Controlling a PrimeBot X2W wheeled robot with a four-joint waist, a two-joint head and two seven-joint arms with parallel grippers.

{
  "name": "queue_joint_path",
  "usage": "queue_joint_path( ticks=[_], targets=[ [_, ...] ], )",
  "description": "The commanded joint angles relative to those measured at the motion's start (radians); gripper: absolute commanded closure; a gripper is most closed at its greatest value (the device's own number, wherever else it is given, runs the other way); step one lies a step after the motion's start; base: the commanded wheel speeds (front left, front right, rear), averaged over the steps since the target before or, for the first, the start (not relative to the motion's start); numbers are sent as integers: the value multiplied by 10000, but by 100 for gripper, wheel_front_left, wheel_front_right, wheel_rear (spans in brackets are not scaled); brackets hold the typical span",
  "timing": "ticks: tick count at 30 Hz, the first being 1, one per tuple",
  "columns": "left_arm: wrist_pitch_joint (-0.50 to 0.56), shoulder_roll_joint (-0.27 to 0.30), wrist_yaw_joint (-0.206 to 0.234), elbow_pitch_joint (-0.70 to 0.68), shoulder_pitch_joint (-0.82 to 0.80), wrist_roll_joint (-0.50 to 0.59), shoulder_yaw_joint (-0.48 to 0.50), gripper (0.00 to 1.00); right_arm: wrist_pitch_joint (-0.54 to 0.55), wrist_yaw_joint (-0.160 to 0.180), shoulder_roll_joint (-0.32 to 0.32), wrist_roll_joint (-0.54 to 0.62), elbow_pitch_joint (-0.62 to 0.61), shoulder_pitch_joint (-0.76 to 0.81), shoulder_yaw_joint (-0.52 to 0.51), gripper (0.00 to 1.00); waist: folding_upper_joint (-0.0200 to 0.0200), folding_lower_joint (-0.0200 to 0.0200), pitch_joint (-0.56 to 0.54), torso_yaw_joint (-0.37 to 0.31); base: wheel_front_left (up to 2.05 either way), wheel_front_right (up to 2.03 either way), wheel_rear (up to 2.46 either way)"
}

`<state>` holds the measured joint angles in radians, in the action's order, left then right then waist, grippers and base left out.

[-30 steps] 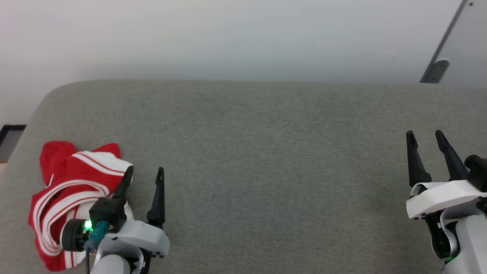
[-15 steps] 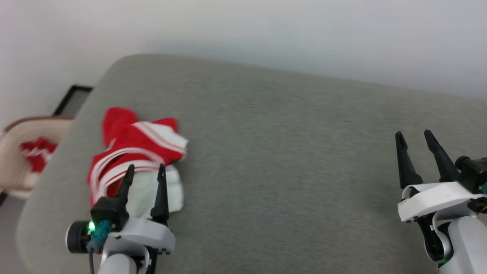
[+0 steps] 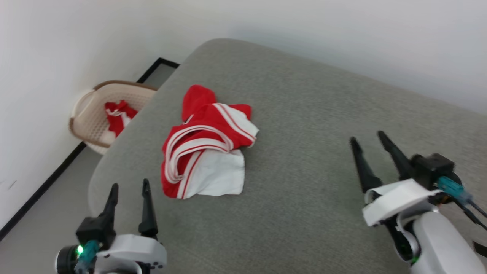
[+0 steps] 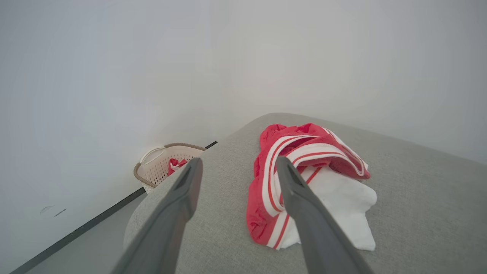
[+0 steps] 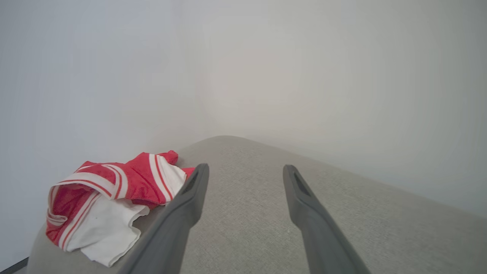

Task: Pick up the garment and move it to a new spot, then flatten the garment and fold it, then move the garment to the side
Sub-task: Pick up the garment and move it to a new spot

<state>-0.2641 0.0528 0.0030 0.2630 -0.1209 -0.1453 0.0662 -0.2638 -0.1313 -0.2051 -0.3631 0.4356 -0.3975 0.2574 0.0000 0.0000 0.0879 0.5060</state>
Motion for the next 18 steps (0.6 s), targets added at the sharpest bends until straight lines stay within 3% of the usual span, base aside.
queue_joint_path(
  ticks=[1, 10, 14, 18],
  targets=[
    [-4, -17, 164, -164, 159, -148, 42, 0, -8, 10, 49, -112, 98, -169, 268, 0, 0, 0, 168, 414, 0, 0, 0],
    [-4, -16, 546, -737, 745, -588, 81, 0, -8, 12, 176, -484, 361, -629, 1252, 0, 0, 0, 173, 440, 0, 0, 0],
    [-5, -19, 189, -485, 503, -318, -66, 0, -8, 12, 152, -556, 286, -333, 983, 0, 0, 0, 109, 372, 0, 0, 0],
    [-4, 115, -475, 148, -227, 121, -380, 0, -8, 12, 152, -470, 110, 28, 480, 0, 0, 0, 76, 277, 0, 0, 0]
  ],
)
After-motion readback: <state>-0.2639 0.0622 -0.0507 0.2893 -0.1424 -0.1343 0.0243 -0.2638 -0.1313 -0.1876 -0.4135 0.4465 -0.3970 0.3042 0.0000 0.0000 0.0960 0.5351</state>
